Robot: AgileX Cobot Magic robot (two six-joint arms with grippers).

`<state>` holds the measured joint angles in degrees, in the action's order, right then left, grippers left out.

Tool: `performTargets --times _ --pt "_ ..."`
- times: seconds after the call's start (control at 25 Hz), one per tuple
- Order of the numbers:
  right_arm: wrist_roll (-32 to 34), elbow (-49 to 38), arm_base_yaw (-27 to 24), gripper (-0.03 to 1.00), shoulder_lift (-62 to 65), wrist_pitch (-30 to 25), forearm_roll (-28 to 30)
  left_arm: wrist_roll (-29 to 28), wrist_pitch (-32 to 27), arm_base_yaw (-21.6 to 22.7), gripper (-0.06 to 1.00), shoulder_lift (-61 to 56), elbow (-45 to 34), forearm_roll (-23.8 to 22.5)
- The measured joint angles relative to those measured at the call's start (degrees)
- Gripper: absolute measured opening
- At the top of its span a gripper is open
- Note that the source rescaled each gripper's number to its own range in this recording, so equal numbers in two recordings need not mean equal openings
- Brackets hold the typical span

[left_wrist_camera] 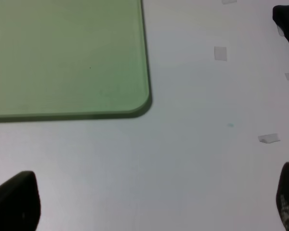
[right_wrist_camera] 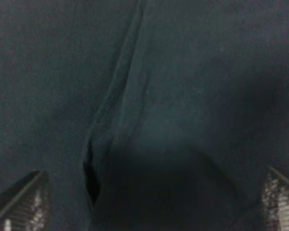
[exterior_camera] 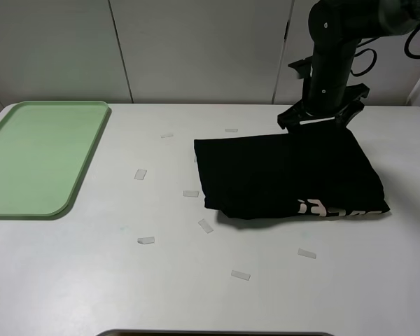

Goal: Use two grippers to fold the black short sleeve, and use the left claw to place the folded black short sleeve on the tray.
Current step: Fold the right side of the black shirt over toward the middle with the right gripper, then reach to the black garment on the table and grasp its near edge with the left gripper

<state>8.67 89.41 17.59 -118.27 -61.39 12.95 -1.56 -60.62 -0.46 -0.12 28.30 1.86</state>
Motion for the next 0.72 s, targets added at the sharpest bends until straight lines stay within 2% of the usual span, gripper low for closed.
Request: performTargets --times 0.2,0.52,0.72 --pt "0.05 0.0 0.0 1.0 3.91 -0.1 -0.05 0.0 0.0 0.0 0.98 0.0 0.0 0.0" --pt "-0.26 0.0 0.0 1.0 14.04 -7.55 -1.81 0.0 0.0 0.0 0.98 0.0 0.0 0.0" --pt "-2.24 -2.19 0.06 1.0 21.33 -8.14 -4.64 0.0 0.0 0.0 0.98 0.0 0.0 0.0"
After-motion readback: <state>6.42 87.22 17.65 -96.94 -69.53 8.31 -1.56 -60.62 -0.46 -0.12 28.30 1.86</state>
